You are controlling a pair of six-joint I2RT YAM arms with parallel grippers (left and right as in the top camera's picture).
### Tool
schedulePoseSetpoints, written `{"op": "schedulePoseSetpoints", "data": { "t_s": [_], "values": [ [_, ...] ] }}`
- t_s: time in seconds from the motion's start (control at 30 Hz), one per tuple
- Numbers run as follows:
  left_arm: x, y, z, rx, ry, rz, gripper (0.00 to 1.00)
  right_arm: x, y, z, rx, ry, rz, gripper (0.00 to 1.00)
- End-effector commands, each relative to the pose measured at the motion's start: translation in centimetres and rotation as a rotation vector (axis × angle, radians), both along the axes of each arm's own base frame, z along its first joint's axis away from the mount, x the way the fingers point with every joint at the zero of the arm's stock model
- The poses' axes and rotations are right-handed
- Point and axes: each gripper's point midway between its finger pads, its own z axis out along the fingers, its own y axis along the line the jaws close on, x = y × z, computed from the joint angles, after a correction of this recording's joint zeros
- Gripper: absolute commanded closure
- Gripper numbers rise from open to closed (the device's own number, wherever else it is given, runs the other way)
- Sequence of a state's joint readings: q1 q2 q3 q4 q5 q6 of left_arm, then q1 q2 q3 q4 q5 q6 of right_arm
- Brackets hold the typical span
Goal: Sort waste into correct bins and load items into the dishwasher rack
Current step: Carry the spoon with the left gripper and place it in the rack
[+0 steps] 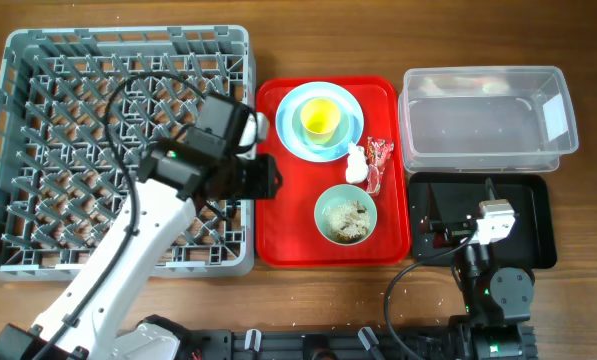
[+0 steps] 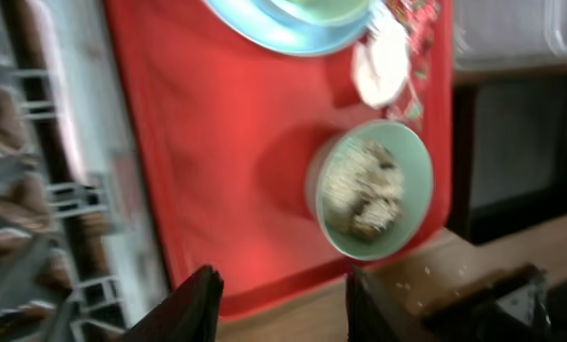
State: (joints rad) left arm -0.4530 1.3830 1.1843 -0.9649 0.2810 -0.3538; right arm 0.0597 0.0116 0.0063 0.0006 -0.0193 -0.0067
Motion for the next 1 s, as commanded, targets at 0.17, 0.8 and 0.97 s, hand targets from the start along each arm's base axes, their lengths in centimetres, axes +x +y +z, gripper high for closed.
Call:
{"op": "schedulePoseSetpoints", "data": {
  "t_s": [0.17, 0.8, 0.97],
  "values": [
    [-1.7, -2.0, -0.5, 0.025, 0.006, -0.062, 0.00, 0.0, 0.0, 0.2, -0.016, -0.012, 0.002, 0.00],
    [7.9, 15.0, 3.3, -0.300, -0.026, 0.604, 0.00, -0.4, 5.0, 8.5, 0.325, 0.460, 0.234, 0.00],
    [7.9, 15.0, 3.3, -0.300, -0.026, 0.604, 0.00, 1.1, 7.3, 14.3, 0.443, 0.851, 0.285, 0.00]
  ]
}}
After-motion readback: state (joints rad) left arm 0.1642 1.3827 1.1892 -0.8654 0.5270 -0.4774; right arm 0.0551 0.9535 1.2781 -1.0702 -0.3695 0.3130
